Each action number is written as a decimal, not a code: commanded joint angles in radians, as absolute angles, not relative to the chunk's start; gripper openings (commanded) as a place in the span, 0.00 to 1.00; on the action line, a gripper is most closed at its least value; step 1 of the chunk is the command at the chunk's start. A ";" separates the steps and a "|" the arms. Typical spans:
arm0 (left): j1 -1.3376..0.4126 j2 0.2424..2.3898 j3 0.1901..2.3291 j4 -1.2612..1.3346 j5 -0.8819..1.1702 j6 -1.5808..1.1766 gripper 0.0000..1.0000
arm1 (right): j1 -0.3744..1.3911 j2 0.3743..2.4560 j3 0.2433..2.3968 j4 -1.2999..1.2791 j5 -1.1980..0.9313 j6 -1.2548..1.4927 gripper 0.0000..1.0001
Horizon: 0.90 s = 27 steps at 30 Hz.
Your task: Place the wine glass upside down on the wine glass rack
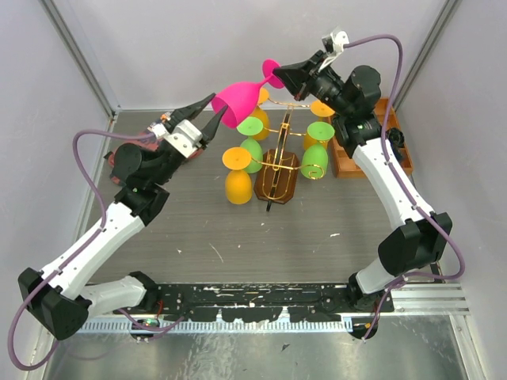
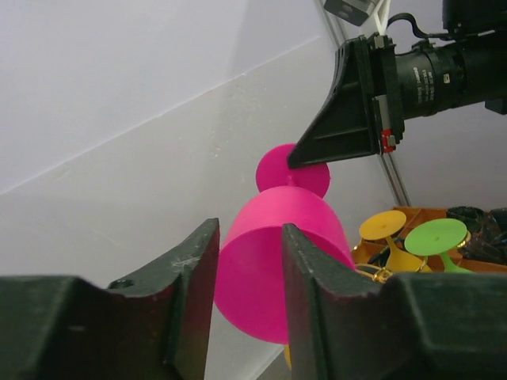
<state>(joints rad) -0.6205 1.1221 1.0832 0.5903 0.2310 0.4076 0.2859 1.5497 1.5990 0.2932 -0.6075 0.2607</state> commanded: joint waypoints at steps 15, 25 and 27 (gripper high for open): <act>-0.622 1.202 1.661 -0.266 0.128 0.212 0.47 | 0.314 1.492 1.671 0.208 -0.415 -0.250 0.01; -0.611 1.491 2.067 -0.534 0.373 0.103 0.48 | 0.409 1.427 1.569 0.323 -0.554 -0.467 0.01; -0.609 1.509 2.070 -0.543 0.418 0.089 0.48 | 0.436 1.420 1.554 0.325 -0.566 -0.509 0.01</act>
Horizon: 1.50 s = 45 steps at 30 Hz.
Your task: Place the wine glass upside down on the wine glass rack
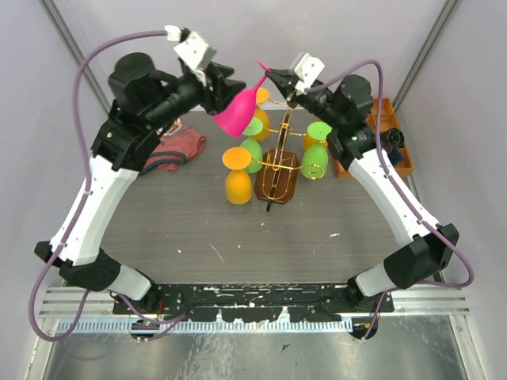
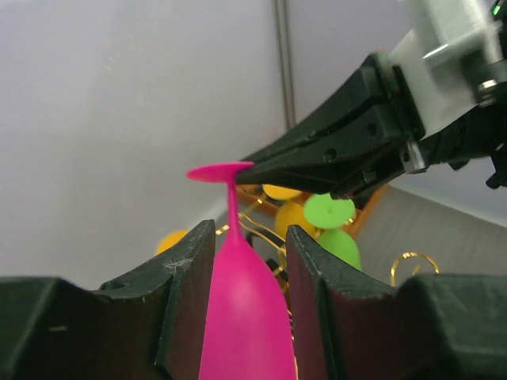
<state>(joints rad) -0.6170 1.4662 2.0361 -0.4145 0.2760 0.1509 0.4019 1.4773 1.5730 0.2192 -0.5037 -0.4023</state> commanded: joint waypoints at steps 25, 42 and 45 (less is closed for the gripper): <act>-0.609 1.523 1.997 -0.661 0.265 0.166 0.40 | 0.582 1.370 1.516 0.356 -0.538 -0.565 0.01; -0.609 1.525 1.972 -0.664 0.255 0.192 0.07 | 0.607 1.346 1.514 0.374 -0.516 -0.556 0.01; -0.609 1.523 1.965 -0.663 0.248 0.196 0.00 | 0.609 1.340 1.513 0.374 -0.515 -0.556 0.01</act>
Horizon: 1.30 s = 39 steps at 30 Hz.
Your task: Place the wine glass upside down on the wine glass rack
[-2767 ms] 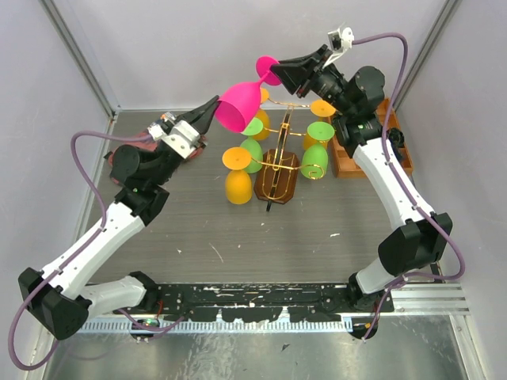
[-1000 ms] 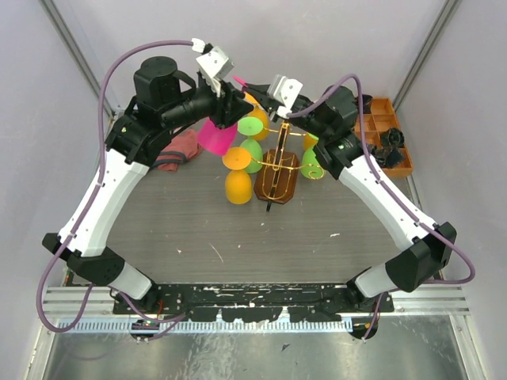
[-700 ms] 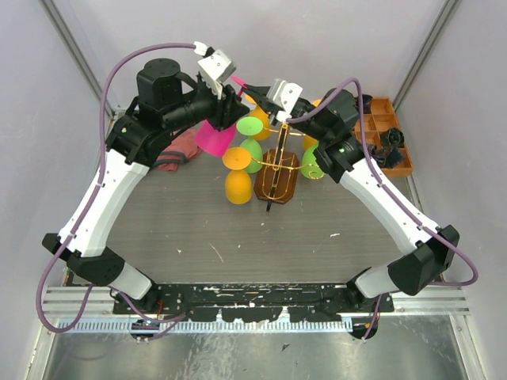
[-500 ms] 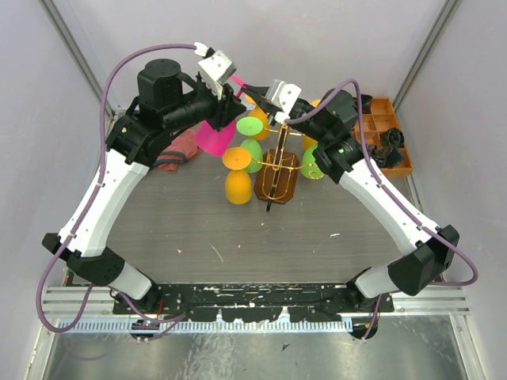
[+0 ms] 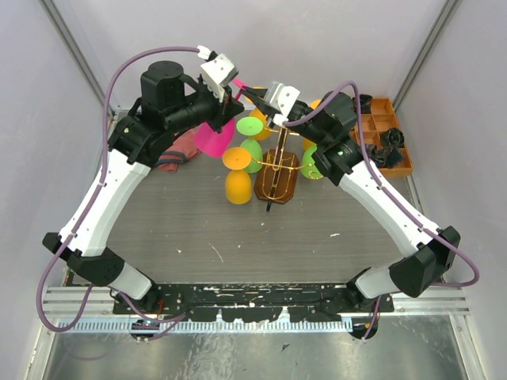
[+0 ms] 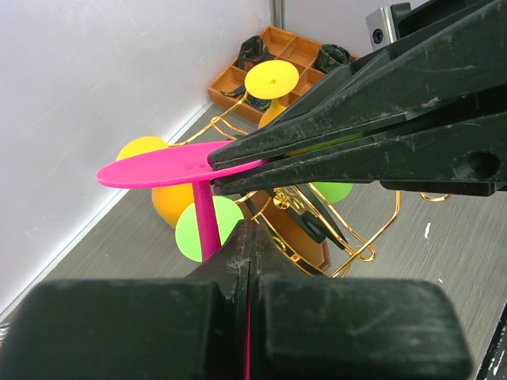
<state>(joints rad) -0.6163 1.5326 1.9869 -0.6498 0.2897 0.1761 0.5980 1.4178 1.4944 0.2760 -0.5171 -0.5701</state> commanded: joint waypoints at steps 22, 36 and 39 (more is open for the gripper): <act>-0.609 1.487 1.931 -0.634 0.223 0.207 0.00 | 0.613 1.333 1.505 0.342 -0.444 -0.590 0.01; -0.609 1.456 1.909 -0.631 0.178 0.222 0.14 | 0.613 1.344 1.501 0.328 -0.389 -0.615 0.01; -0.609 1.451 1.889 -0.597 0.149 0.217 0.42 | 0.614 1.342 1.501 0.327 -0.398 -0.614 0.01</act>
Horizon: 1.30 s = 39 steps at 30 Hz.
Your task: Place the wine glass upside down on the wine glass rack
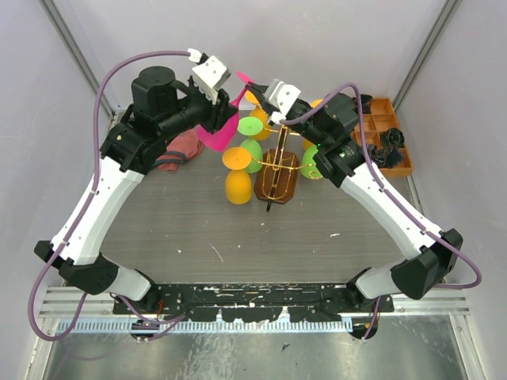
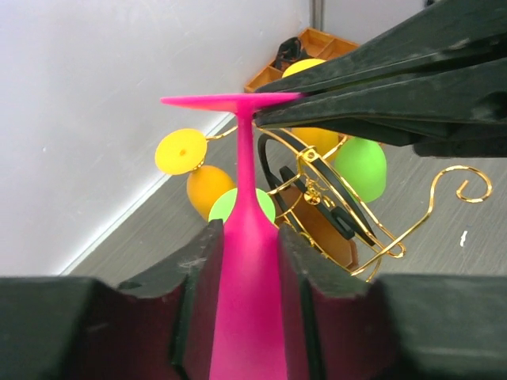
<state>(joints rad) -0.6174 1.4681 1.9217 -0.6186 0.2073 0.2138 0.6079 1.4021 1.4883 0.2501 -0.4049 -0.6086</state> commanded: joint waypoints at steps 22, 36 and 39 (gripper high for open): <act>-0.609 1.515 1.925 -0.526 0.214 0.187 0.34 | 0.644 1.365 1.516 0.369 -0.445 -0.576 0.01; -0.609 1.512 1.950 -0.586 0.140 0.219 0.00 | 0.646 1.346 1.507 0.372 -0.283 -0.611 0.26; -0.604 1.499 1.954 -0.581 0.023 0.227 0.00 | 0.644 1.336 1.504 0.368 -0.160 -0.612 0.33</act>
